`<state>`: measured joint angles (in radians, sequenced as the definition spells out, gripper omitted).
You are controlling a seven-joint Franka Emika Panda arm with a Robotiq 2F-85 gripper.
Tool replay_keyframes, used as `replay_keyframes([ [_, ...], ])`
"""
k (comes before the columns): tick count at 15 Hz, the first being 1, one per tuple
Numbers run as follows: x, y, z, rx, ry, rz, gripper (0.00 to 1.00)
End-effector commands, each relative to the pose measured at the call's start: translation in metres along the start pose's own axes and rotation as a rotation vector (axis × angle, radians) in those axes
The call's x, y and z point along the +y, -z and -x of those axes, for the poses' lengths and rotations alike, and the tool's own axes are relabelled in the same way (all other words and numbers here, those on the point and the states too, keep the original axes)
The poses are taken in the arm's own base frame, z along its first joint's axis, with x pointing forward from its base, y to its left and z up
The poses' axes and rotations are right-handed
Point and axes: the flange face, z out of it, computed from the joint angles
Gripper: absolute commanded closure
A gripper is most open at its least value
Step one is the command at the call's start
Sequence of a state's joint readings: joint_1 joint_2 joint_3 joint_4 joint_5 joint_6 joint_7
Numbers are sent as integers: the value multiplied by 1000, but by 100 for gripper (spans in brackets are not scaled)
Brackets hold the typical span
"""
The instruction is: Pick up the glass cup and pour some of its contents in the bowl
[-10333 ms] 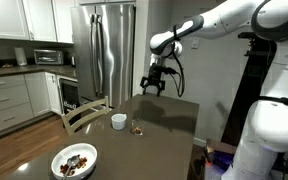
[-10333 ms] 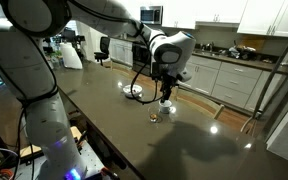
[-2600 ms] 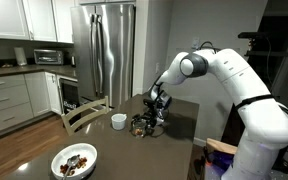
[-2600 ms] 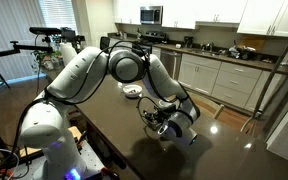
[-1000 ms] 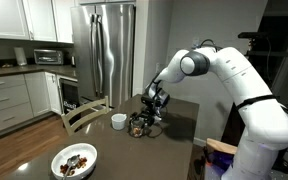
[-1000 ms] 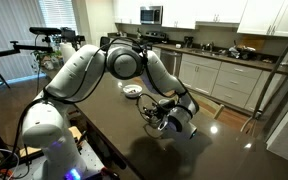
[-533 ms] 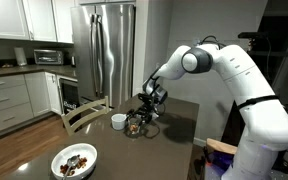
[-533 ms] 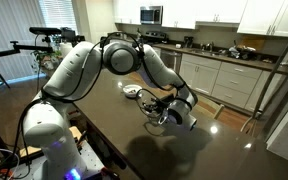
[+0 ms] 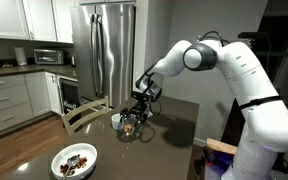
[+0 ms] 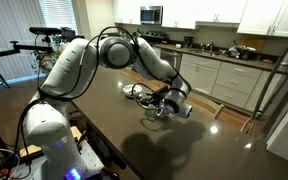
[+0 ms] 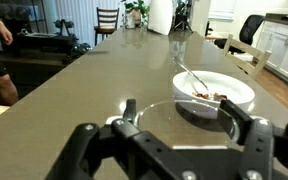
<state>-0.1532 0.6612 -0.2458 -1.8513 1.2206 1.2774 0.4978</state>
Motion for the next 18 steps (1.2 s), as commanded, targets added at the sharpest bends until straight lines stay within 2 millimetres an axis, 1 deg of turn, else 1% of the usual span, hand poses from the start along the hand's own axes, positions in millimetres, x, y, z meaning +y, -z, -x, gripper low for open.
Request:
replay_keyframes([
  [1, -7, -20, 17, 88, 45, 83, 41],
  [6, -20, -48, 26, 162, 86, 160, 41],
  [9, -27, -62, 34, 158, 87, 185, 41],
  [15, -44, -77, 45, 163, 126, 210, 41],
  [18, -57, -80, 46, 191, 134, 169, 41],
])
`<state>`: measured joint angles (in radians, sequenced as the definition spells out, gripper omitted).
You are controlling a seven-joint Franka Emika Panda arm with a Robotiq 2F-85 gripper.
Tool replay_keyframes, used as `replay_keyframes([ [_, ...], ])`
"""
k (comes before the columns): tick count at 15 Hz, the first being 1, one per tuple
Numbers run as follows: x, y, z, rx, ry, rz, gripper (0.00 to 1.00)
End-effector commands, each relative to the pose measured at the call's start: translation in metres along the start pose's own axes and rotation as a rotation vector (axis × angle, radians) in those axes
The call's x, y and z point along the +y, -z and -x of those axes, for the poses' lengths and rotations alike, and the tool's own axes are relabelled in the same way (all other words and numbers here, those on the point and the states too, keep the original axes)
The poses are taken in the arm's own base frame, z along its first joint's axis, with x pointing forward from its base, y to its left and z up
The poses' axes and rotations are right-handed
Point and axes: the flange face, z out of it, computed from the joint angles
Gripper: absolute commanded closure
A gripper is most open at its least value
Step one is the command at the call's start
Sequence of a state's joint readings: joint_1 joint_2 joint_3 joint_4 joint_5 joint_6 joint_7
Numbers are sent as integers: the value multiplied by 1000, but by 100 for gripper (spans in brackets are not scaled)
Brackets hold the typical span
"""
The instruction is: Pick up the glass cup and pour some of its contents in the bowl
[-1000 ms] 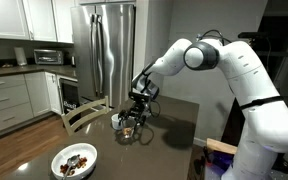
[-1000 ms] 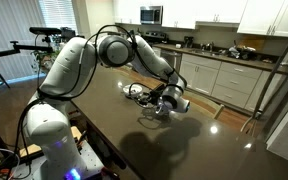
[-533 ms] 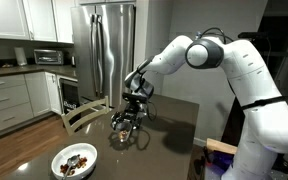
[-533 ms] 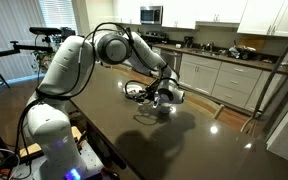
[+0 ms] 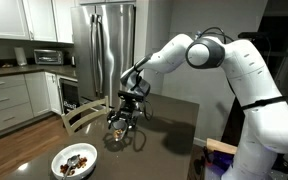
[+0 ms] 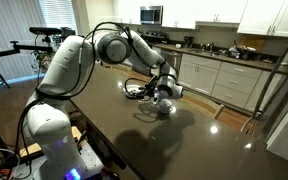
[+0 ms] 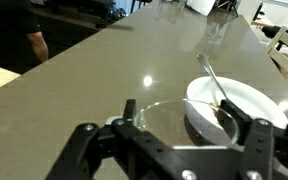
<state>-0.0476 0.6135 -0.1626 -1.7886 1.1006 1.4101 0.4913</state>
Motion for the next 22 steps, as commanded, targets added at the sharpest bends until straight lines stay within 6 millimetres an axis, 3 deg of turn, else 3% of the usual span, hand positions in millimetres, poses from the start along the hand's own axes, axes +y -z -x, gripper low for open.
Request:
replay_keyframes([
  [1, -19, 2, 8, 52, 4, -39, 41],
  [8, -36, 0, 10, 112, -9, -71, 41],
  [9, -30, -2, 3, 97, 16, -71, 16],
  [11, -31, -2, 4, 98, 10, -71, 16],
  [12, -31, -2, 4, 98, 9, -71, 41],
  [22, -56, -29, 12, 163, 97, -95, 41],
])
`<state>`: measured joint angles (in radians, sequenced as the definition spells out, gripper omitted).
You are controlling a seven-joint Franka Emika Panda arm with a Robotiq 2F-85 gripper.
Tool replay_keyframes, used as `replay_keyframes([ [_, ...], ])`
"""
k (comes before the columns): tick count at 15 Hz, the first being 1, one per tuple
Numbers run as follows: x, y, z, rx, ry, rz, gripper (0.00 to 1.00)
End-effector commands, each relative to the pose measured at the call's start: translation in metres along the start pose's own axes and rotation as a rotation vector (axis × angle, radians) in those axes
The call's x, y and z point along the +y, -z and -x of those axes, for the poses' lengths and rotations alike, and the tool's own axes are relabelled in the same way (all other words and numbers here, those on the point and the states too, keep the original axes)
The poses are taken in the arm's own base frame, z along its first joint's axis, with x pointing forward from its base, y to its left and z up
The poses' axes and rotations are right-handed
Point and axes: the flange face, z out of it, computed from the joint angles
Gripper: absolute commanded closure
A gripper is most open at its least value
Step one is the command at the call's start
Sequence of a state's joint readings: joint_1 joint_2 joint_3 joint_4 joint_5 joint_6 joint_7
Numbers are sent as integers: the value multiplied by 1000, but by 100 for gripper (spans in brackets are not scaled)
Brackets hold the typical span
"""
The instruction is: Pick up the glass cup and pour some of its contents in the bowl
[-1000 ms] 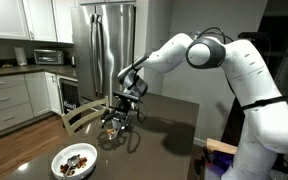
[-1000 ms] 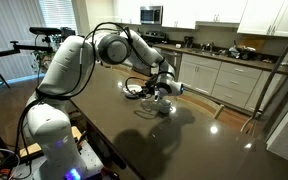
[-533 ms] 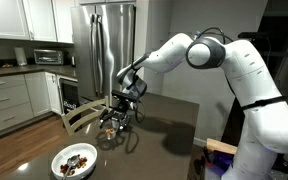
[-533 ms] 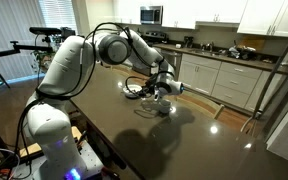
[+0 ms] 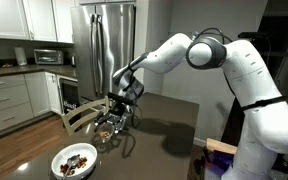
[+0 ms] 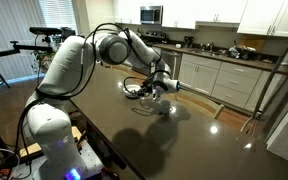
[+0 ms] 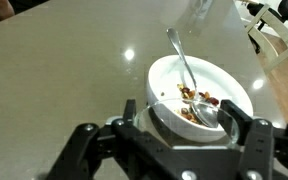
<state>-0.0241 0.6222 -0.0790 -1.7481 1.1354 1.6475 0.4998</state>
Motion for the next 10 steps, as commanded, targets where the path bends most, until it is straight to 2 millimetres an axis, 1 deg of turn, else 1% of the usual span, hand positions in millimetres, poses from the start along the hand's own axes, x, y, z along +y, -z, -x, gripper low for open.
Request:
replay_keyframes([
  [1, -14, -3, 10, 19, 29, -16, 41],
  [6, -31, 3, 19, 37, 38, -17, 41],
  [10, -41, 0, 27, 67, 93, -35, 41],
])
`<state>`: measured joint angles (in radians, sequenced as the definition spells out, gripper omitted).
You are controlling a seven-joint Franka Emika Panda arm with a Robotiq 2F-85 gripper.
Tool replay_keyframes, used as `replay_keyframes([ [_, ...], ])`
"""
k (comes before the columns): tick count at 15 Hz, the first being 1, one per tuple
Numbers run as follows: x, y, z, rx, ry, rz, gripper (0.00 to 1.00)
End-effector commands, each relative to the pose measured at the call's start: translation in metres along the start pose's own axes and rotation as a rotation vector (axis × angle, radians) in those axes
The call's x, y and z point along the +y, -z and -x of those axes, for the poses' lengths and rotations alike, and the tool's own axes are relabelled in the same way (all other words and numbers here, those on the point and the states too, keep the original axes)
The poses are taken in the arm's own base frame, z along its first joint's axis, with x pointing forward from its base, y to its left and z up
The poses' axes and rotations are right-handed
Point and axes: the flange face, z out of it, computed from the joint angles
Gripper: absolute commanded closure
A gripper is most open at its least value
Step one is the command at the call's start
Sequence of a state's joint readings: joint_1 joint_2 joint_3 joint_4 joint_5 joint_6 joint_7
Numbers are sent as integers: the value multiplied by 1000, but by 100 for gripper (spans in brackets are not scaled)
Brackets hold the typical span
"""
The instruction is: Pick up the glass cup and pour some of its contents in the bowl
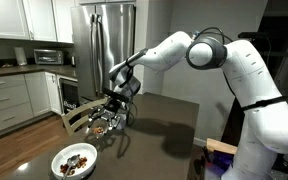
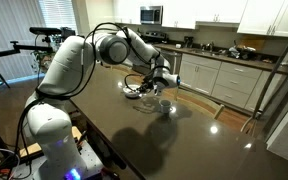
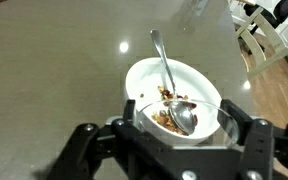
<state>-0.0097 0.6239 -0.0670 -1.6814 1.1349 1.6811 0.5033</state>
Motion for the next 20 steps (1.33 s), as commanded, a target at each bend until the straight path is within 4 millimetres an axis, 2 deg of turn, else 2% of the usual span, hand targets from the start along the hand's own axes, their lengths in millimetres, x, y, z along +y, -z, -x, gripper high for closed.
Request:
replay_keyframes([
  [1, -14, -3, 8, 37, 33, -23, 41],
  [10, -26, -41, 25, 118, 142, -27, 41],
  [13, -32, -47, 26, 175, 210, -47, 41],
  [15, -34, -45, 22, 235, 263, -51, 41],
  [16, -35, -50, 15, 192, 207, -37, 16],
  [18, -36, -50, 13, 216, 230, -44, 16],
  [19, -36, -49, 13, 218, 233, -44, 41],
  [20, -36, -50, 16, 221, 245, -47, 41],
])
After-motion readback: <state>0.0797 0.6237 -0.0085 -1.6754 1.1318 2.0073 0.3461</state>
